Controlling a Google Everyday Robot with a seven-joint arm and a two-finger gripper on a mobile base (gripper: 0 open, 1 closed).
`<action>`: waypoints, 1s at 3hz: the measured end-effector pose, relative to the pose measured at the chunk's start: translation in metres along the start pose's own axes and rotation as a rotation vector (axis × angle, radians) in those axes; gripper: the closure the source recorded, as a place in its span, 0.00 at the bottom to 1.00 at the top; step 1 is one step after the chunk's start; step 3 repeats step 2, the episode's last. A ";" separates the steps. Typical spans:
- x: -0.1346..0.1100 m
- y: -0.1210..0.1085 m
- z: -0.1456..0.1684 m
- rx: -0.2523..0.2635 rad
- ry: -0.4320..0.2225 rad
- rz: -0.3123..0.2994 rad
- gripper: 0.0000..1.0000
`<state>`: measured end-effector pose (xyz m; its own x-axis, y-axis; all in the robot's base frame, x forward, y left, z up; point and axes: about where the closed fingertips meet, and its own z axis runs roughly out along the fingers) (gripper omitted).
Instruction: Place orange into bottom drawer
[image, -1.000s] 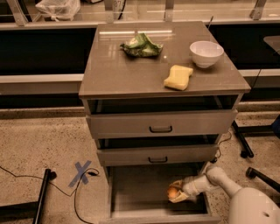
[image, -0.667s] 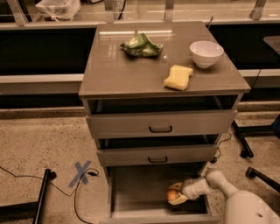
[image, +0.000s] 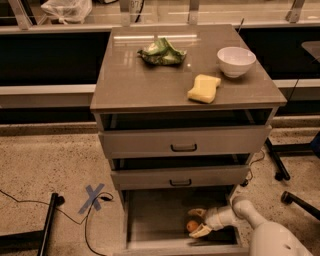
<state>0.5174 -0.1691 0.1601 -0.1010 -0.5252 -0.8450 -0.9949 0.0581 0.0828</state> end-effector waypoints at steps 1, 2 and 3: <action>0.000 0.001 0.002 -0.001 -0.002 0.000 0.00; 0.000 0.001 0.002 -0.001 -0.002 0.000 0.00; 0.000 0.001 0.002 -0.001 -0.002 0.000 0.00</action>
Offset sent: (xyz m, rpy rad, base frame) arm -0.0005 0.0012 -0.0010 0.0018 0.0008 0.0009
